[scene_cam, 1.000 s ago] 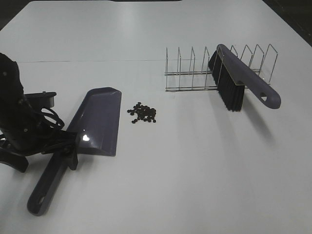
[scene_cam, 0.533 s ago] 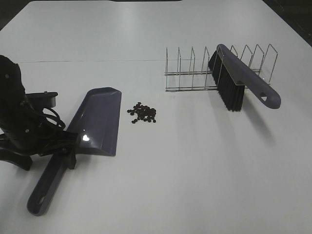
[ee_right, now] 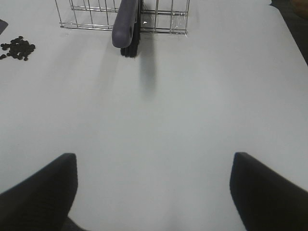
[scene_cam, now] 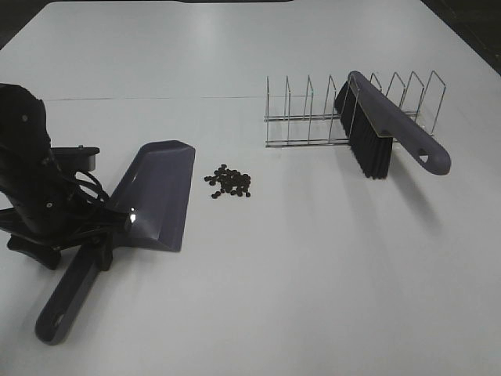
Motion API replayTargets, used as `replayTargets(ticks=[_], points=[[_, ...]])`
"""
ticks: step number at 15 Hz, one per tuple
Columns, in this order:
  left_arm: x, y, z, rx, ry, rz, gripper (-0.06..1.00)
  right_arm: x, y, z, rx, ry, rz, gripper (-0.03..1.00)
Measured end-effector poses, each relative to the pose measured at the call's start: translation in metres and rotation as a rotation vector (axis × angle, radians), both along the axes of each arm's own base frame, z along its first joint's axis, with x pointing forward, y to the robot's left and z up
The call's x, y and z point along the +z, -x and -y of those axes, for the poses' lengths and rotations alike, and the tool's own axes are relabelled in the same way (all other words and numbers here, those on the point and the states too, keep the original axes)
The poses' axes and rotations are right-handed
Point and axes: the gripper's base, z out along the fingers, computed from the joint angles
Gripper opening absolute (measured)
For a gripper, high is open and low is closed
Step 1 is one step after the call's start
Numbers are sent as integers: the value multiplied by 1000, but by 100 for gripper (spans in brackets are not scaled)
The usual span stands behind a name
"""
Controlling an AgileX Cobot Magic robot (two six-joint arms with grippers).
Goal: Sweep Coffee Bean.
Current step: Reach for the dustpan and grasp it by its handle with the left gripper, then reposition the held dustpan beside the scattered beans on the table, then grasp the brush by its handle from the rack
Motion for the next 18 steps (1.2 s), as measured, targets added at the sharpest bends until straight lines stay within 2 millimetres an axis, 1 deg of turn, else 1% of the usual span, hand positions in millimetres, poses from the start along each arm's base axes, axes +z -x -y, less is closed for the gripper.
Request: replayTargets(ticks=[2,3,4,5,9,11,12,14,15,17,18], points=[[-1,-2,0,-14,-10,-8,56,0,0,0,0,0,0,76],[0,-3,0,-33,-16,-4,48,0,0,0,0,0,0,76],[0,-3,-1,-50,-17,-3,36,0,0,0,0,0,0,76],[-1,-3,0,-47,-15,-2,33,0,0,0,0,0,0,76],[2,-3,-1,-53,-16,5,33,0,0,0,0,0,0,76],[9,-2,-1,-78,-8,31,33,2,0,0,-17,-26,10,76],[14,-1,-2,-102,-7,42,33,6,1,0,-32,-52,20,76],[28,-2,-4,-165,-26,96,33,15,-5,0,-46,-72,-11,76],[32,-2,-6,-191,-42,106,33,19,-7,0,-47,-73,-20,76],[32,-1,-8,-216,-68,88,33,36,-21,0,-55,-79,-73,76],[32,0,-10,-228,-81,81,33,57,-40,0,-59,-81,-123,76]])
